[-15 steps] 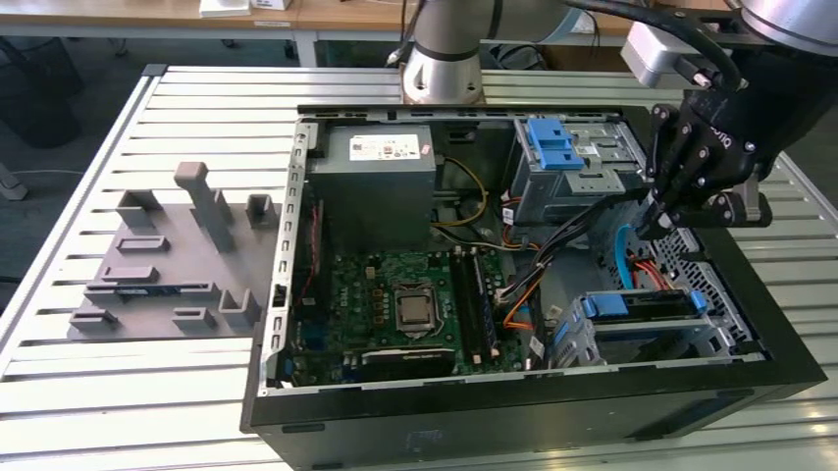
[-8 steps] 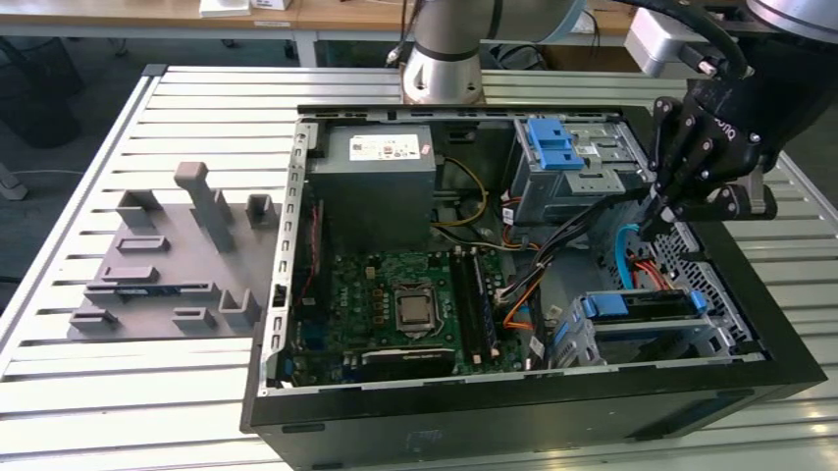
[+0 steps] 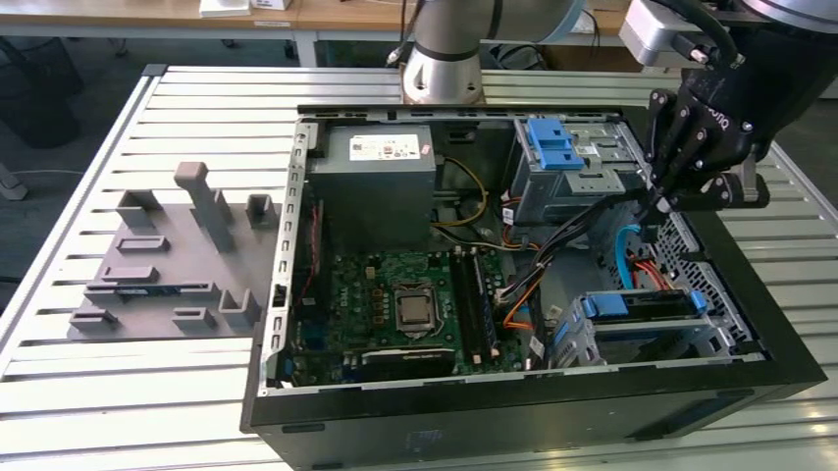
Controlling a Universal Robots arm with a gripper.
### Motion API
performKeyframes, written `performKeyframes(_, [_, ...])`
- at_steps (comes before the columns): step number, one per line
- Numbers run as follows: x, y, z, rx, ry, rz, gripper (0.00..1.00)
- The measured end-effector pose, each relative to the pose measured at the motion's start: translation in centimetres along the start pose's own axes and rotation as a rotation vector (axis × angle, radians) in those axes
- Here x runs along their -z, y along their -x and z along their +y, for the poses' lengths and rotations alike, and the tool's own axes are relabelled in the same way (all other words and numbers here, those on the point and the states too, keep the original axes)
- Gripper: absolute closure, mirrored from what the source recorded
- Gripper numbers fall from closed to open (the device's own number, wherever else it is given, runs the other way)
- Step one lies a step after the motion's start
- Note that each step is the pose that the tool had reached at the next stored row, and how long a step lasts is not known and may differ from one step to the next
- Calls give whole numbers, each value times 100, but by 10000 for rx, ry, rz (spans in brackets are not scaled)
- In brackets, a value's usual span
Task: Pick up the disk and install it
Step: 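Insert the second disk wire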
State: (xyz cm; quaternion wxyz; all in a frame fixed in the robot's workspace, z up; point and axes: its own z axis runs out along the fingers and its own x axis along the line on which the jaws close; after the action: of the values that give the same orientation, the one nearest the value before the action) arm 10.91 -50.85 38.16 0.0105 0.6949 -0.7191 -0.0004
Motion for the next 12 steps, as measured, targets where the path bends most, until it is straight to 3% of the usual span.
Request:
performKeyframes(8, [-12, 21, 1, 0, 0, 3, 89])
performKeyframes(12, [-52, 21, 0, 0, 0, 1, 89])
